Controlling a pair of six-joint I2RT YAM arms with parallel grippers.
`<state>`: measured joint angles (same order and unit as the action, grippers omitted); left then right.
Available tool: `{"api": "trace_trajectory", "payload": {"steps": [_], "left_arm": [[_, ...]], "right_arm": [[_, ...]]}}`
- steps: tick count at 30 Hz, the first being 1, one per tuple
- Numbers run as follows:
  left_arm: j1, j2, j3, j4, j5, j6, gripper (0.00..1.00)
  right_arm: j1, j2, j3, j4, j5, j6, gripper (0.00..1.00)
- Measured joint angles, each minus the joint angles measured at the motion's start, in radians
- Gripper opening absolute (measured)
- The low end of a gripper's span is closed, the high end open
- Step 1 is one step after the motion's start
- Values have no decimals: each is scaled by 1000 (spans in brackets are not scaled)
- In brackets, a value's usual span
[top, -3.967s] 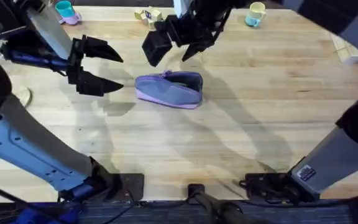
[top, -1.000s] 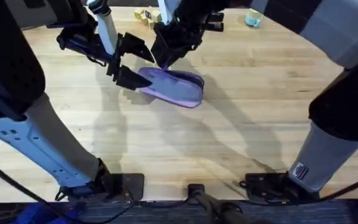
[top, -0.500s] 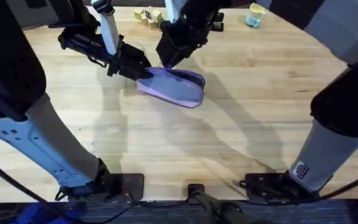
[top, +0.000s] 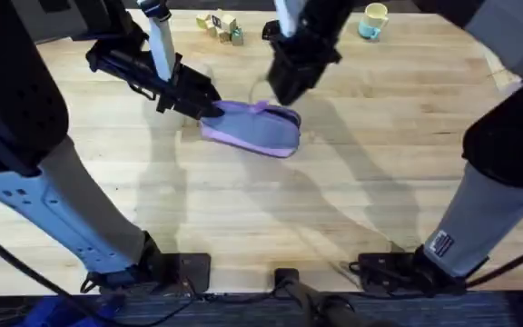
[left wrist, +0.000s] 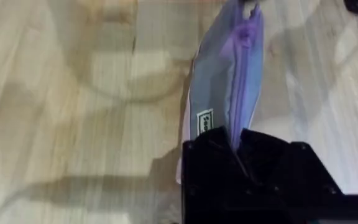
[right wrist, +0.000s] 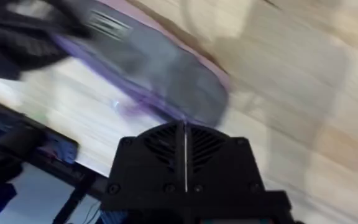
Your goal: Unzip the bag, pick up the pens from the table one at a time and place them inside, then zip the bag closed.
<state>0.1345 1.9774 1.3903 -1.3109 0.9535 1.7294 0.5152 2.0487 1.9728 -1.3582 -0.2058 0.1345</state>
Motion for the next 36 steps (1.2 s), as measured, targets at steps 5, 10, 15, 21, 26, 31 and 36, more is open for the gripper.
{"api": "trace_trajectory", "payload": {"steps": [5, 10, 15, 21, 26, 31, 36], "left_arm": [[3, 0, 0, -17, -11, -2, 43], [3, 0, 0, -20, -12, -2, 43], [3, 0, 0, -20, -14, -2, 43], [3, 0, 0, -20, -16, -2, 43], [3, 0, 0, -20, -16, -2, 43], [3, 0, 0, -20, -16, -2, 43], [3, 0, 0, -20, -16, -2, 43]], "right_arm": [[-67, 0, 0, -51, 84, -15, 32], [-115, 0, 0, -61, 125, -24, 32], [-139, 0, 5, -100, 135, -28, 31], [-110, -9, 65, -149, 131, -31, 32], [-44, -51, 159, -137, 131, -80, 551], [7, -102, 196, -82, 130, -121, 993], [6, -102, 198, -77, 130, -155, 997]]}}
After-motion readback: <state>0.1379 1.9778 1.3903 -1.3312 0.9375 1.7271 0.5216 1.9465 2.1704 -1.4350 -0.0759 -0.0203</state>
